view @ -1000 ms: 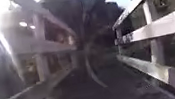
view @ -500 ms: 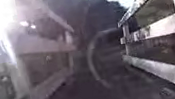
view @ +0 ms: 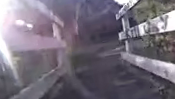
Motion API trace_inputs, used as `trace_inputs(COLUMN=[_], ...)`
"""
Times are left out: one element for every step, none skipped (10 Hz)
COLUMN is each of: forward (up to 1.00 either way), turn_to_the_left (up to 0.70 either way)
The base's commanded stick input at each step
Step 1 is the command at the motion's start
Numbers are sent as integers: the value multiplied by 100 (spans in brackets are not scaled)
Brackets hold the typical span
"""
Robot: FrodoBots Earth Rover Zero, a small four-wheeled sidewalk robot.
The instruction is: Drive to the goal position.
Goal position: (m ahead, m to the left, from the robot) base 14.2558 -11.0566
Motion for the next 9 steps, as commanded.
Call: trace_inputs(forward=[7,7,7,7,7,7,7,7,7], turn_to_the_left=[0,0,0,0,0,0,0,0,0])
